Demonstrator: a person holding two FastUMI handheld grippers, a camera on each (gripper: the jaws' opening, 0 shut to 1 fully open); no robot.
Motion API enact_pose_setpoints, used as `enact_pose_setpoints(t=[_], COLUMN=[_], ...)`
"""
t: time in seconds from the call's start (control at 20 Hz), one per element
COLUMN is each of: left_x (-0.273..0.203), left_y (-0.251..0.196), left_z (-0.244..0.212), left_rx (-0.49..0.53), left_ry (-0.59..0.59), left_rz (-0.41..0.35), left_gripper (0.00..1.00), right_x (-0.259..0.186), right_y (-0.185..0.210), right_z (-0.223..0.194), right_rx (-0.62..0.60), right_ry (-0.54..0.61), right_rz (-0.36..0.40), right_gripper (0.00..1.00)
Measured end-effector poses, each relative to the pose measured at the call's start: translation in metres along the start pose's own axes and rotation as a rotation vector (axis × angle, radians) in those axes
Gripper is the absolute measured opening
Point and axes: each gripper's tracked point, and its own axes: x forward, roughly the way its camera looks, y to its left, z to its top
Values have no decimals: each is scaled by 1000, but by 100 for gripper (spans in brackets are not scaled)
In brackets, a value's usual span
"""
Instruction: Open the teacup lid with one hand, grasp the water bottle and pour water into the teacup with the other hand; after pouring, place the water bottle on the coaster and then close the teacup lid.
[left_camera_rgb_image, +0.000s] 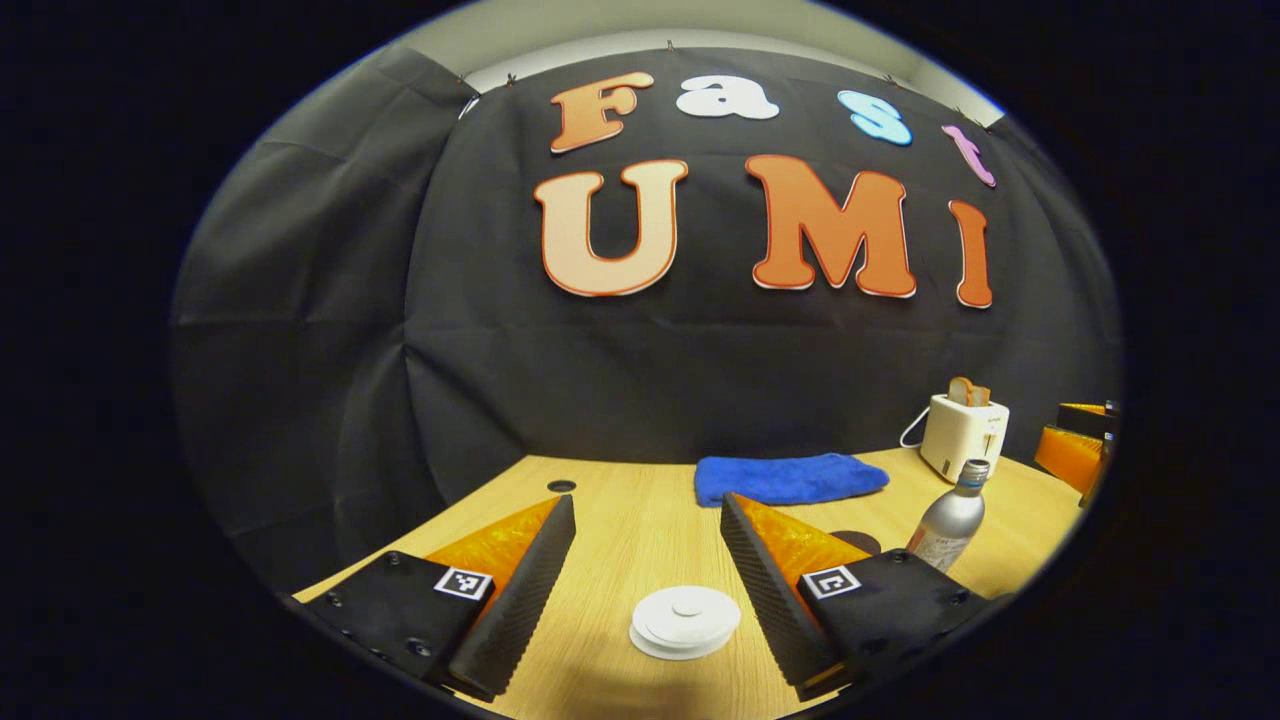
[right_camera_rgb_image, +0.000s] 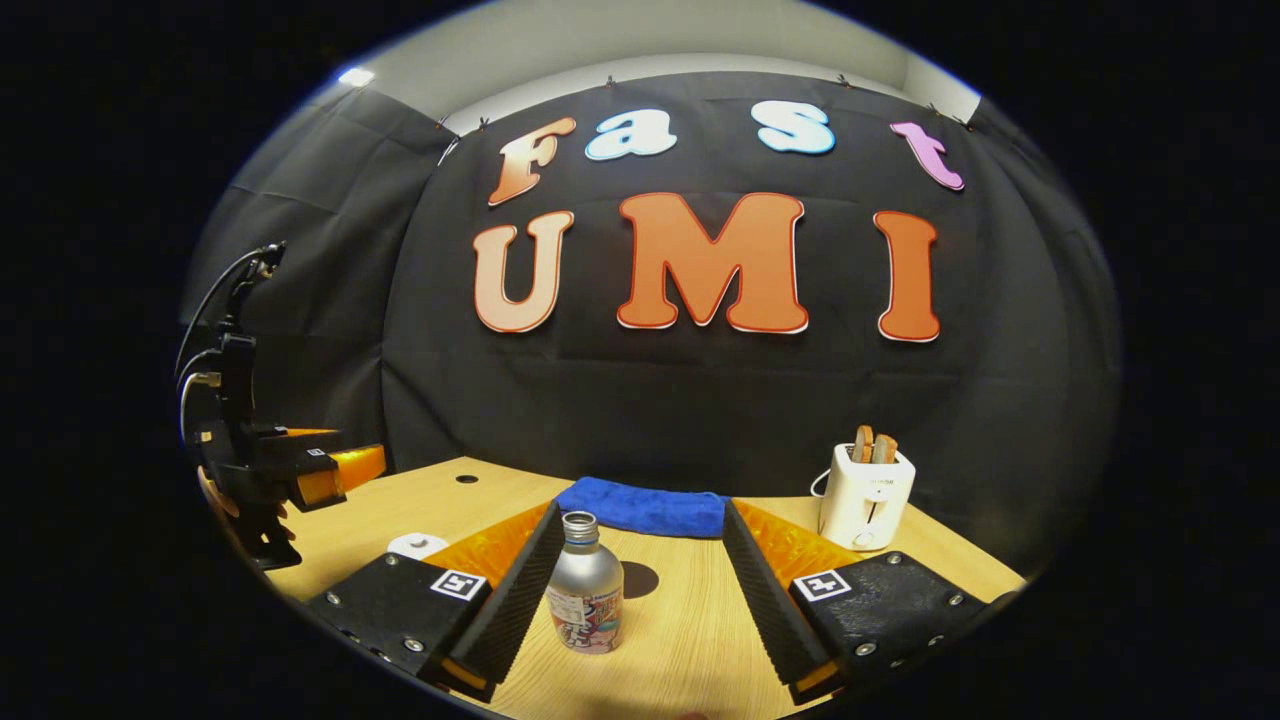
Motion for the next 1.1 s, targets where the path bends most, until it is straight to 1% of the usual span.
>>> enact_pose_setpoints(t=[0.3, 0.45, 0.5, 0.55, 0.6, 0.95, 1.05, 1.1], left_x=[17, 27, 27, 29, 32, 45, 47, 47], left_y=[-7, -11, -13, -14, -16, -23, -22, -23], left_z=[-50, -66, -72, -77, -82, -109, -114, -114], left_rx=[16, 22, 22, 21, 19, 30, 55, 65], left_ry=[120, 145, 158, 171, 180, 252, 262, 260], left_rz=[-33, -39, -45, -49, -54, -85, -74, -73], left_gripper=[97, 97, 92, 92, 97, 96, 87, 88], right_x=[7, 13, 14, 16, 18, 31, 34, 35], right_y=[9, 12, 13, 13, 13, 23, 24, 26], right_z=[-30, -45, -50, -55, -60, -87, -93, -96], right_rx=[-21, -8, -4, -1, 0, -4, -3, 1], right_ry=[53, 88, 102, 116, 127, 192, 206, 213], right_rz=[21, 39, 44, 47, 50, 88, 95, 103], right_gripper=[96, 96, 96, 96, 96, 96, 96, 96])
